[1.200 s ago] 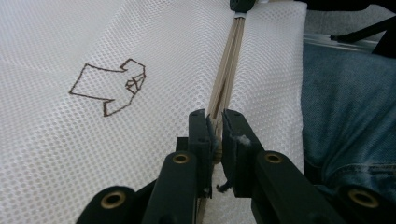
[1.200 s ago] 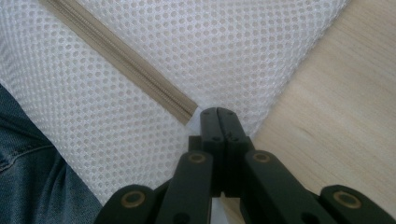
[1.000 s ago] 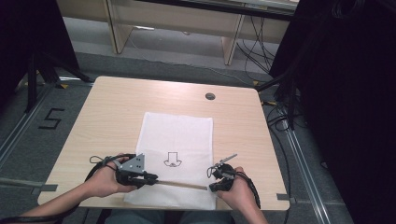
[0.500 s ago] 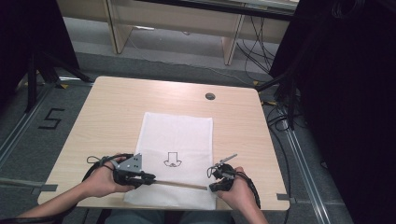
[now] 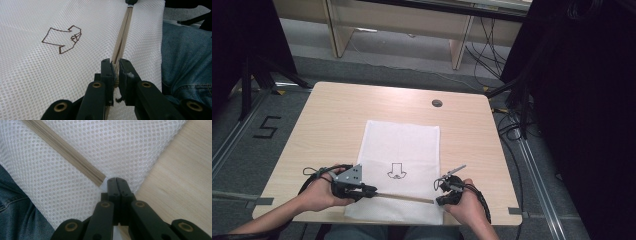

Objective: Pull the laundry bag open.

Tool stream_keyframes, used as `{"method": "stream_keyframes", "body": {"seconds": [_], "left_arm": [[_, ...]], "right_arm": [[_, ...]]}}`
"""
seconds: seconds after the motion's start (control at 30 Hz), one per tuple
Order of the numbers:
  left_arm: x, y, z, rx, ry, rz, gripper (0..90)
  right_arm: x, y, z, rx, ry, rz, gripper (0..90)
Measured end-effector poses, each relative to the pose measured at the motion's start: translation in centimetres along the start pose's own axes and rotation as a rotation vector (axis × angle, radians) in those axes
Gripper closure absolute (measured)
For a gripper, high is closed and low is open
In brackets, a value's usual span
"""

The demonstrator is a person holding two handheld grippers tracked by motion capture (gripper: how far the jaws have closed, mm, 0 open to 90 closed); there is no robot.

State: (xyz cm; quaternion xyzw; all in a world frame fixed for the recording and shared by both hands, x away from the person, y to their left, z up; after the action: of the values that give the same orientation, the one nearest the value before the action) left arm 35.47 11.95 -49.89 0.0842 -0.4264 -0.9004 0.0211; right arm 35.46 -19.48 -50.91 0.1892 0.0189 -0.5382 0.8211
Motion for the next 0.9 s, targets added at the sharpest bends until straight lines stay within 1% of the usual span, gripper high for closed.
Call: {"method": "stream_keyframes", "body": {"seconds": [0.1,0.17,0.2,0.23,0.27,0.33,0.37,0.4,0.43,0.47,0.57,0.6,0.63,0.67,0.7,0.73,0.8,0.83,0.87,0.9], "left_arm": [[-0.05,-0.11,0.15,-0.015,-0.001,-0.003,82.1],[-0.02,-0.21,0.11,-0.009,0.011,0.001,82.1],[-0.15,-0.27,0.35,-0.026,-0.001,-0.009,82.1],[-0.15,-0.32,0.39,-0.025,0.004,-0.013,82.1],[-0.08,-0.33,0.37,-0.014,0.004,0.005,82.1],[-0.04,-0.43,0.38,-0.011,0.010,0.010,82.1],[-0.07,-0.46,0.43,-0.010,0.010,0.007,82.1],[-0.17,-0.54,0.51,-0.021,0.006,-0.001,82.1],[-0.18,-0.57,0.52,-0.016,0.006,-0.002,82.1],[-0.06,-0.57,0.53,-0.011,0.014,0.013,82.1],[-0.27,-0.78,0.67,-0.015,0.006,0.002,82.1],[-0.23,-0.78,0.67,-0.011,0.009,0.008,82.1],[-0.23,-0.77,0.75,-0.022,0.010,0.001,82.1],[-0.21,-0.75,0.76,-0.024,0.011,0.000,82.1],[-0.21,-0.74,0.76,-0.020,0.014,0.002,82.1],[-0.27,-0.79,0.82,-0.027,0.023,-0.003,82.1],[-0.23,-0.83,0.89,-0.009,0.002,0.021,82.1],[-0.25,-0.89,0.88,-0.017,0.021,0.010,82.1],[-0.19,-0.91,0.93,-0.012,0.007,0.022,82.1],[-0.15,-0.91,0.90,-0.005,0.015,0.026,82.1]], "right_arm": [[0.03,0.00,0.00,0.001,0.001,0.004,90.0],[0.03,0.01,-0.01,0.001,0.002,0.003,90.0],[0.01,0.00,0.01,-0.001,0.000,0.000,90.0],[-0.01,0.02,-0.01,-0.001,0.000,0.001,90.0],[0.01,0.00,-0.01,0.000,0.000,0.002,90.0],[0.03,0.00,-0.01,0.001,0.000,0.005,90.0],[0.03,0.00,-0.01,0.001,0.000,0.005,90.0],[0.00,-0.01,0.00,0.000,-0.001,0.001,90.0],[0.00,0.00,0.00,-0.001,-0.002,0.003,90.0],[0.00,0.00,-0.01,0.000,0.000,0.002,90.0],[0.02,0.00,0.00,-0.001,0.001,0.002,90.0],[-0.02,-0.02,0.02,-0.001,-0.001,-0.005,90.0],[-0.04,-0.03,0.03,-0.003,-0.003,-0.007,90.0],[0.01,0.01,0.00,-0.001,0.001,0.001,90.0],[0.01,0.01,0.00,-0.001,0.002,0.001,90.0],[0.02,0.00,0.00,0.000,0.001,0.002,90.0],[0.03,0.00,-0.01,0.001,0.000,0.005,90.0],[0.01,0.00,0.00,-0.001,0.000,0.004,90.0],[0.01,0.00,0.00,0.000,0.000,0.003,90.0],[0.01,0.00,0.00,0.000,0.001,0.003,90.0]]}}
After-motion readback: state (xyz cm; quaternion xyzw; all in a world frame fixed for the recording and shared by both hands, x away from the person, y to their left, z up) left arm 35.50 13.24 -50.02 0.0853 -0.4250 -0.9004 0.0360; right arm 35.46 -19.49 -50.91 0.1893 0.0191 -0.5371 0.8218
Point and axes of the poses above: each handheld gripper's, and its own axes: z roughly backward along the jaws, y roughly out of its top, x roughly to its right, the point moved 3 cm from there along -z, roughly forward along the jaws, and after that the axes turned 14 degrees about -z, right-handed, at the moved point
